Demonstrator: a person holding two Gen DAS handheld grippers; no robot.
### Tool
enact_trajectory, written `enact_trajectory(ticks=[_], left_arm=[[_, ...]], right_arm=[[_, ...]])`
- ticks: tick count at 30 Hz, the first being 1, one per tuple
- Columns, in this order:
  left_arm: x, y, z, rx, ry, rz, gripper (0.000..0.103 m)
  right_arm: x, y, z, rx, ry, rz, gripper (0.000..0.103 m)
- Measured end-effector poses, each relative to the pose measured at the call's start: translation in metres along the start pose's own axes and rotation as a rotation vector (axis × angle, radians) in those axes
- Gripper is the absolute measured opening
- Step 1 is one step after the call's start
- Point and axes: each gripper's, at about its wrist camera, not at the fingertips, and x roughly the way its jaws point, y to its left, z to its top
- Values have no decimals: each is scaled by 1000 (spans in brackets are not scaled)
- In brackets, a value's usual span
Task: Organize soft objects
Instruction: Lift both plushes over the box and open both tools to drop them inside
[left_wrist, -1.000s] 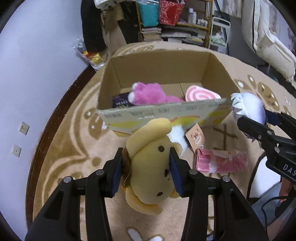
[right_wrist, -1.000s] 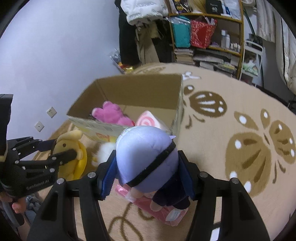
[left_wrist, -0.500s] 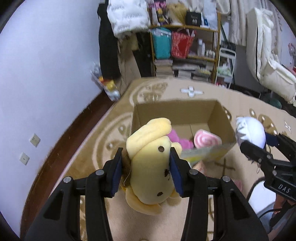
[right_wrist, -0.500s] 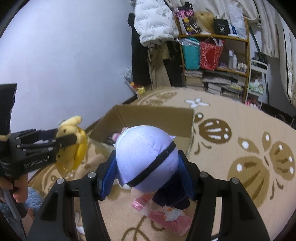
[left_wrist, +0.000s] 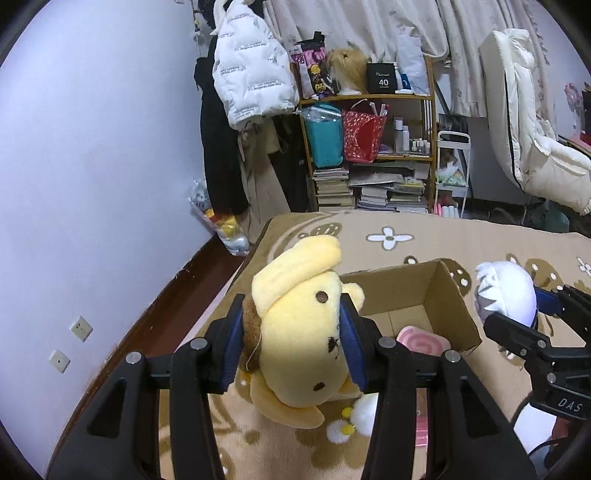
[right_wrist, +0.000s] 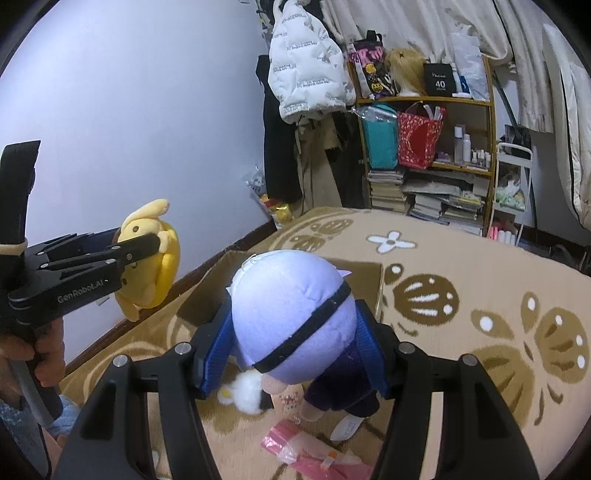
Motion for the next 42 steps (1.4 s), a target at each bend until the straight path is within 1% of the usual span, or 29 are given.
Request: enact_trajectory(ticks=[4, 8, 10, 14, 23, 27, 33, 42], left_arm=[[7, -1, 5, 5, -1, 10, 46], [16, 2, 5, -13, -6, -25, 47], [21, 3, 4, -20, 1, -35, 47], [32, 0, 5, -14, 0, -29, 47], [51, -1, 4, -36, 9, -26, 48], [57, -1, 2, -42, 10, -22, 49], [74, -3, -5, -48, 59, -21, 50], [87, -6, -12, -48, 74, -12, 51]], right_arm=[[2, 2, 4, -17, -33, 5, 66], [5, 4, 6, -36, -58, 16, 66], [10, 2, 5, -35, -51, 16, 66], [20, -1, 3, -45, -32, -3, 66], [35, -6, 6, -46, -37, -14, 66], [39, -7, 7, -48, -25, -17, 66], [59, -7, 6, -64, -2, -17, 66], [74, -6, 1, -80, 17, -30, 67]])
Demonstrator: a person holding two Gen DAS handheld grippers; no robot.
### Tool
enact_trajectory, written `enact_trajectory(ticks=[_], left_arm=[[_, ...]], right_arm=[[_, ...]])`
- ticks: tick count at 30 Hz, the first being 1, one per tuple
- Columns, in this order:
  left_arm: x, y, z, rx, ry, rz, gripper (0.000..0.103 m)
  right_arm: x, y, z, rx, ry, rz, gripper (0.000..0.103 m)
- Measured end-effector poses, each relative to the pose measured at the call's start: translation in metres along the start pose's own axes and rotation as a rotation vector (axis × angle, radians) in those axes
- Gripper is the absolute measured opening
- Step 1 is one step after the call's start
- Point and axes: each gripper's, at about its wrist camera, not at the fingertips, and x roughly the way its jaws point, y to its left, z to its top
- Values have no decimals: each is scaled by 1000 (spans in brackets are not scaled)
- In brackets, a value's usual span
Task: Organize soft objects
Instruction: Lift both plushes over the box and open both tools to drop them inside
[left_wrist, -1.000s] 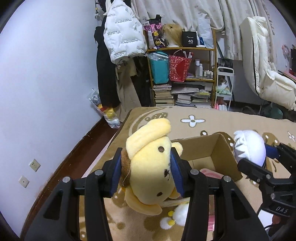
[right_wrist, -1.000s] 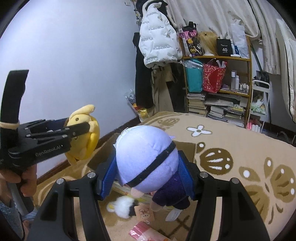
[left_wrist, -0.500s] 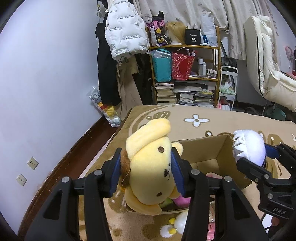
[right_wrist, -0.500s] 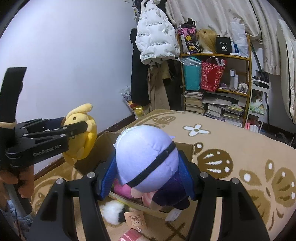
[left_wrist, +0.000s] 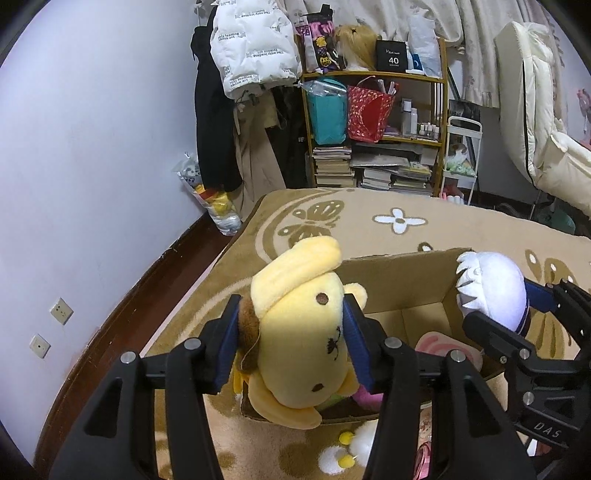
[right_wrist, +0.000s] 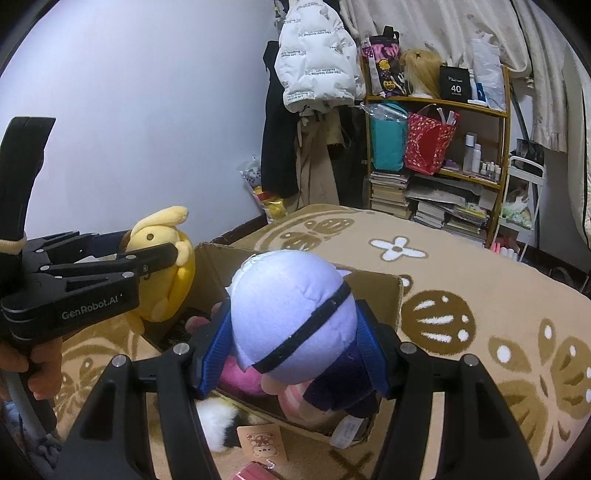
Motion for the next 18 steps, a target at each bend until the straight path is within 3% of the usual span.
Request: enact_trajectory(ticks=[4, 12, 18], left_arm=[[5, -4, -2, 15, 13, 6, 60], [8, -3, -3, 12, 26, 36, 67], [4, 7, -1, -32, 18, 42, 79]], right_arm=[[2, 0, 0, -3, 6, 11, 68], [4, 1, -2, -14, 12, 11, 71], [5, 3, -2, -22, 15, -1, 76]])
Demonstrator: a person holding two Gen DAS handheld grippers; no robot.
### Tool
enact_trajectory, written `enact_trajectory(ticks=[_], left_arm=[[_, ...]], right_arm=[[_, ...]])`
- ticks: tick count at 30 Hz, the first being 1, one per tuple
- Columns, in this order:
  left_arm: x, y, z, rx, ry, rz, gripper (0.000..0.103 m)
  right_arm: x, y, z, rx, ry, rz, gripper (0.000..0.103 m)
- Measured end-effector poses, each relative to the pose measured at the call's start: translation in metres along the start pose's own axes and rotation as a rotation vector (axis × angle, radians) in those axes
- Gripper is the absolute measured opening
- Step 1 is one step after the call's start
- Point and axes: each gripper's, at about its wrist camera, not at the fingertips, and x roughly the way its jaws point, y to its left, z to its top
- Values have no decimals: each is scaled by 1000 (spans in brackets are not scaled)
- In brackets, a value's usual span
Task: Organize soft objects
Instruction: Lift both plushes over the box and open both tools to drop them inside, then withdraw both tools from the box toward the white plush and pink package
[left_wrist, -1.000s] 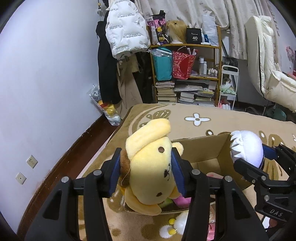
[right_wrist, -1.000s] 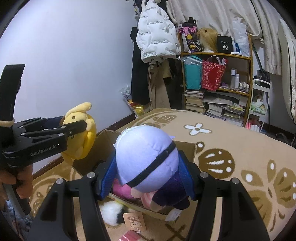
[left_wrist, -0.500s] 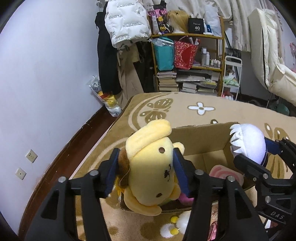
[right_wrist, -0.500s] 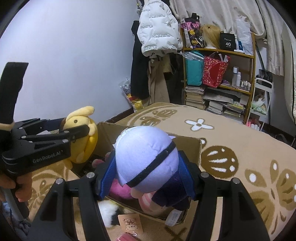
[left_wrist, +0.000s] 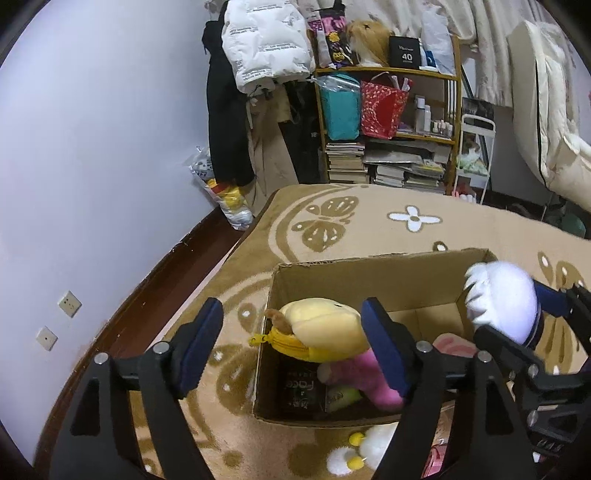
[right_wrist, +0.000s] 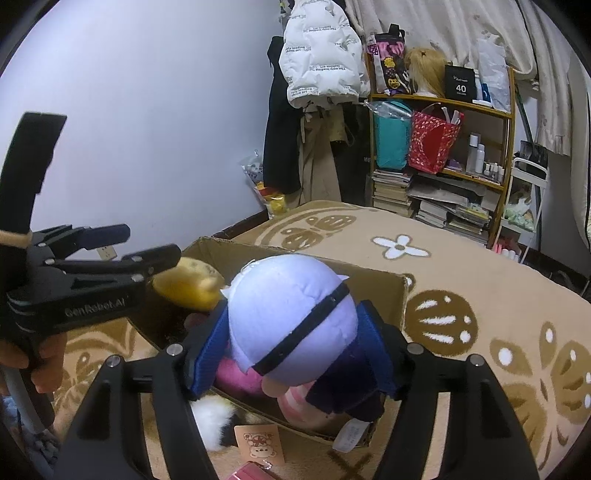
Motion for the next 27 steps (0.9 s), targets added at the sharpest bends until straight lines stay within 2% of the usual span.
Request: enact_trajectory(ticks=[1, 3, 8, 13, 15, 27], left_arm=[[0, 1, 1, -4, 1, 0, 81], [-1, 3, 1, -6, 0, 5, 83], [-4, 9, 2, -17, -4, 19, 92], [-7, 16, 4, -48, -7, 17, 100], [-7, 19, 4, -62, -14, 16, 100], [-24, 29, -3, -100, -41, 54, 101]], right_arm=[[0, 1, 0, -1, 0, -3, 82], [-1, 2, -1, -1, -7, -9, 88], [-5, -1, 1, 3, -21, -19, 90], [-5, -8, 3, 30, -24, -30, 100], [-7, -10, 3, 41, -29, -34, 103], [-14, -16, -2, 76, -24, -46, 103]])
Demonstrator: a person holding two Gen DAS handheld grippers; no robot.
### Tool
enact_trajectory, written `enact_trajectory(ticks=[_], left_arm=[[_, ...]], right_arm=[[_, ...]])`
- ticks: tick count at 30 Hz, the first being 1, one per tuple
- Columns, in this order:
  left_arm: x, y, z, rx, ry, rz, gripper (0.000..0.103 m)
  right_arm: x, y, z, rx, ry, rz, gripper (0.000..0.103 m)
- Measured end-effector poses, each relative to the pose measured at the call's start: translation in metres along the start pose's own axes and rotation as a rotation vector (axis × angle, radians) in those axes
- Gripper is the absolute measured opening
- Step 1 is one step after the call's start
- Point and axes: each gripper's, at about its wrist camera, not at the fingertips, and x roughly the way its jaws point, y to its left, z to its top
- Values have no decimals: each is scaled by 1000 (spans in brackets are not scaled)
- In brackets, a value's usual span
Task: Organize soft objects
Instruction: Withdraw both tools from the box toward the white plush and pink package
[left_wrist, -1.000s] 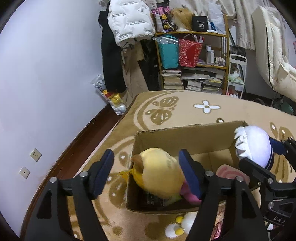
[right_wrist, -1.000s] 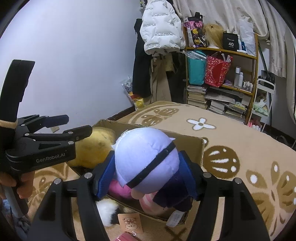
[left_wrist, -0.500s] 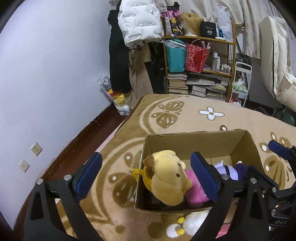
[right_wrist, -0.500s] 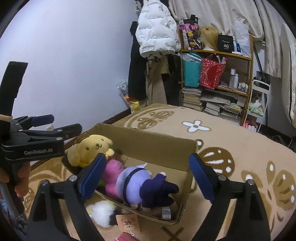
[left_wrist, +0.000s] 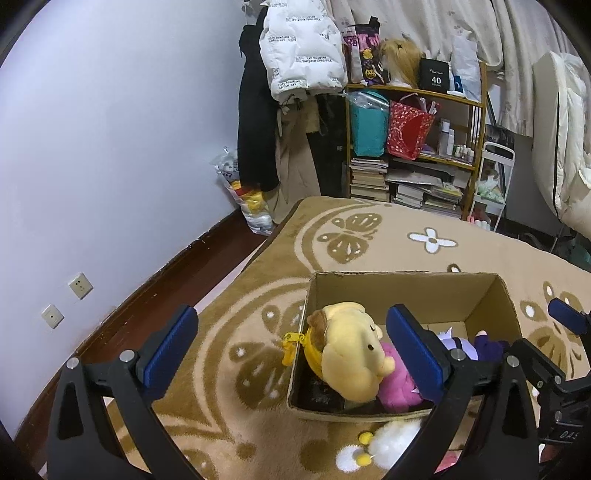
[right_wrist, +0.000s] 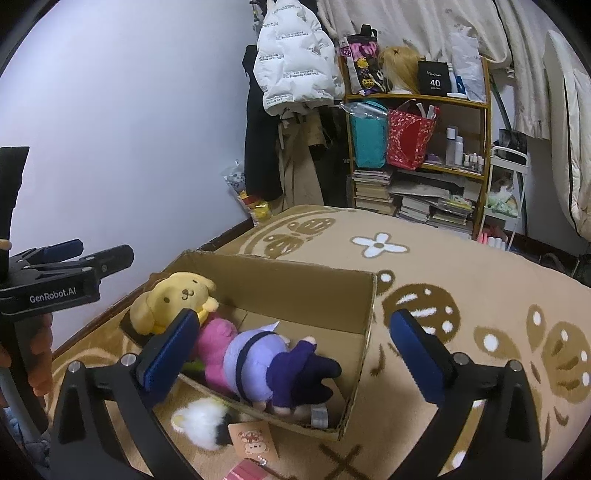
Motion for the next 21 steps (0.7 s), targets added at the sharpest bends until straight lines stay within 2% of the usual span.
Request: enact_trajectory(ticks=[12, 17, 21], left_arm=[[-21, -2, -9, 8, 0, -25, 101], [-24, 0, -19, -6, 32, -46, 101], [-25, 2, -25, -32, 76, -91, 101]], right_arm=[[-23, 8, -15, 2, 3, -29, 103], [-30, 7, -23, 18, 21, -23, 103], [-32, 11, -32, 17, 48, -20, 103]])
